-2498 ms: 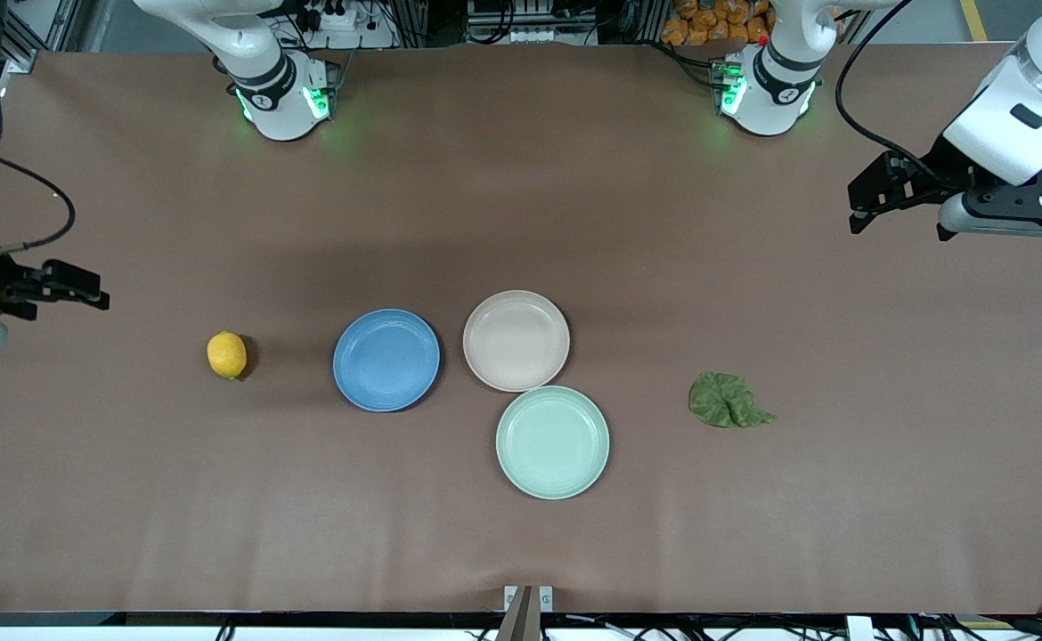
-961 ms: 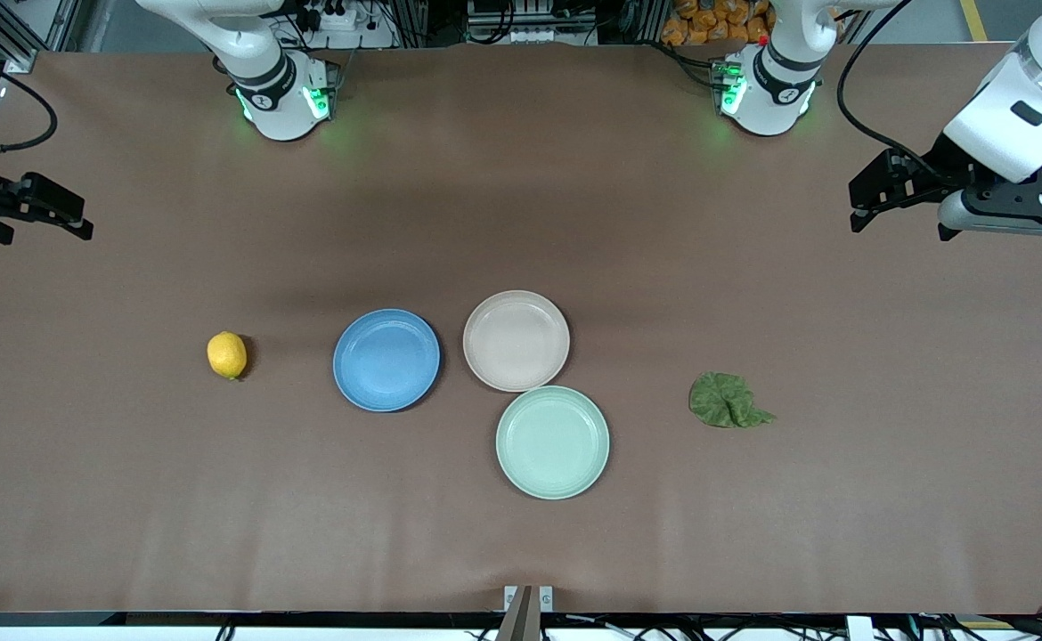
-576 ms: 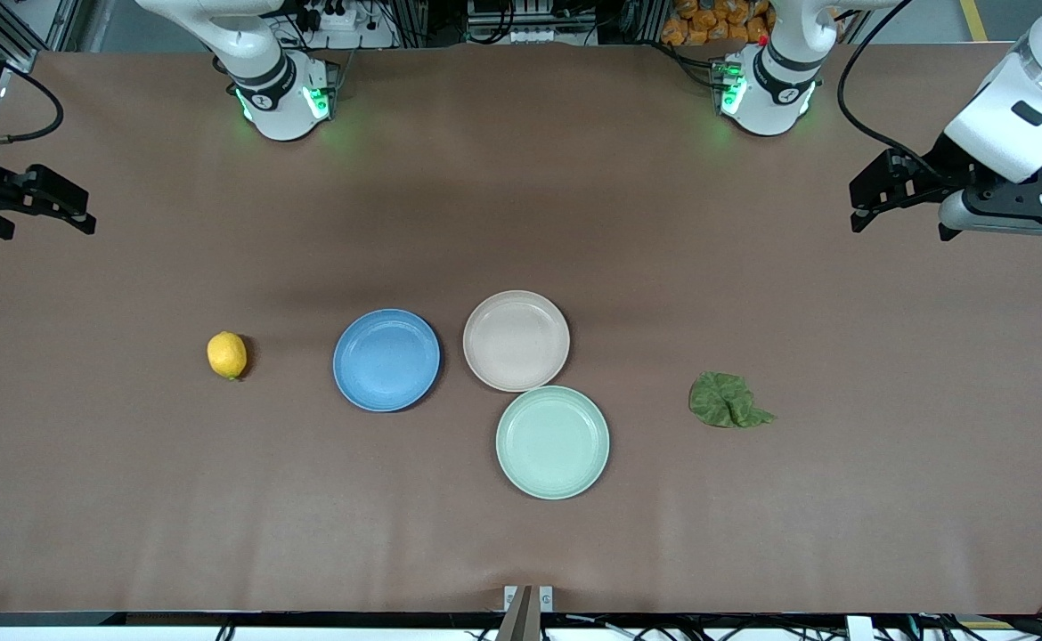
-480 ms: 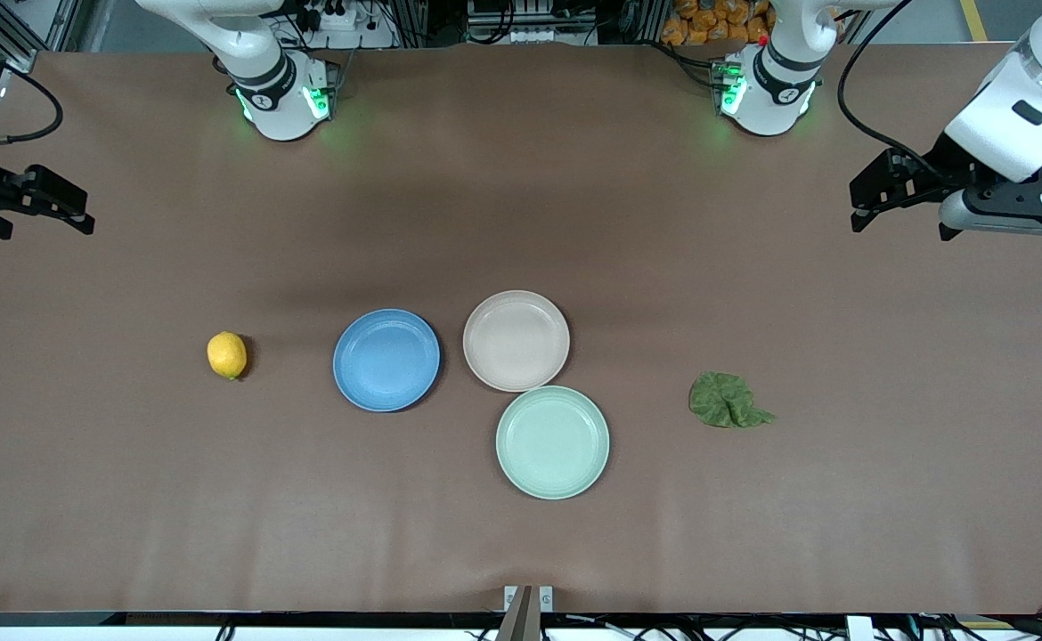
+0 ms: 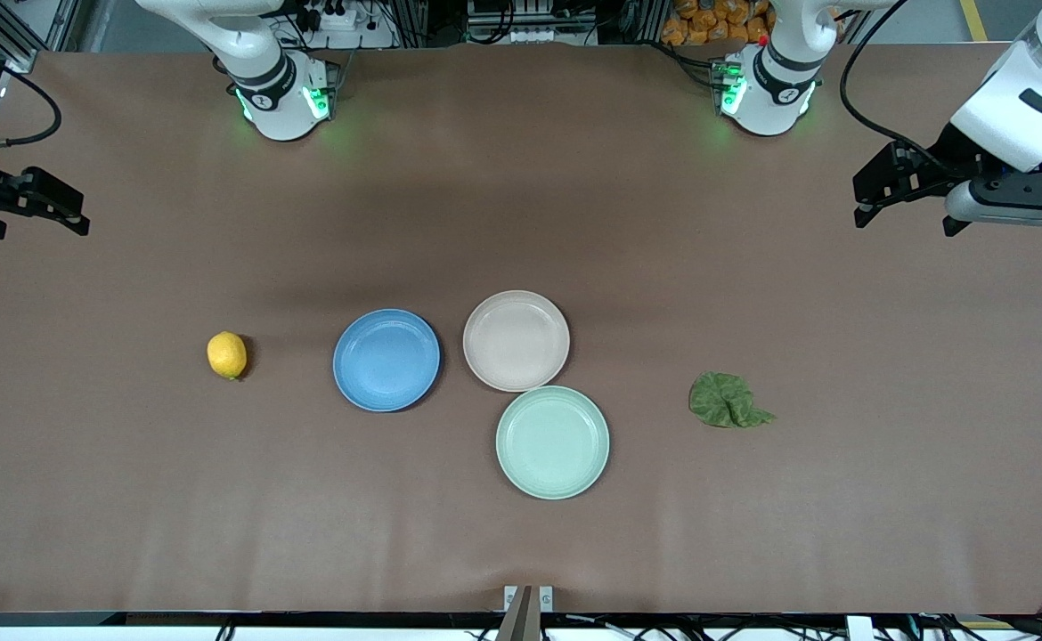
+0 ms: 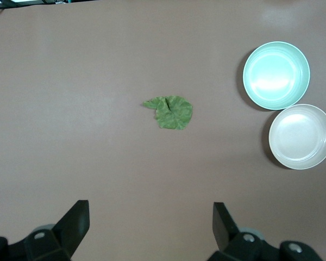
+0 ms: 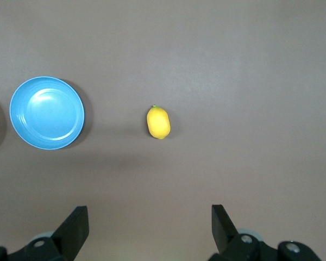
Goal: Pick lemon and lettuce from blue and beige plates
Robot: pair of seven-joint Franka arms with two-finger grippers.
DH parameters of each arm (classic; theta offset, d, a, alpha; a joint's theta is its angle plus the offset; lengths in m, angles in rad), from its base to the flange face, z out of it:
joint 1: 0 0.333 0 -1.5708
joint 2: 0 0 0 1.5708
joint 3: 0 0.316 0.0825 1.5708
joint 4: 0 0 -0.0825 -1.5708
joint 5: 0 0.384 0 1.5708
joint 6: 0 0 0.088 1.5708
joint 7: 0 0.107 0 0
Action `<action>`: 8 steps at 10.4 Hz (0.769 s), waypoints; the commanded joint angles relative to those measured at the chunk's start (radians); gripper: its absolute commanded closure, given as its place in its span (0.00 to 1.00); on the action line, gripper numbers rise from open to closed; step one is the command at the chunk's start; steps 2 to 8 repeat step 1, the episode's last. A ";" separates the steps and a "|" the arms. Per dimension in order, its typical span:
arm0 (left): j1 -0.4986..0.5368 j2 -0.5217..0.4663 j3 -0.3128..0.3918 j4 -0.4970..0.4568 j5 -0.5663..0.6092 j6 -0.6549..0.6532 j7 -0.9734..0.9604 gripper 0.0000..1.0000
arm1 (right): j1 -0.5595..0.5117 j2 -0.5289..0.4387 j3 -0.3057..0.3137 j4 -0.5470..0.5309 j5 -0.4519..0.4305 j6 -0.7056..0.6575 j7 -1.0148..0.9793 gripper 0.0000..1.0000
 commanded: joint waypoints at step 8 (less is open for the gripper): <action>0.007 -0.011 0.000 0.006 -0.020 -0.020 0.024 0.00 | -0.004 -0.003 0.003 -0.005 -0.019 0.003 0.015 0.00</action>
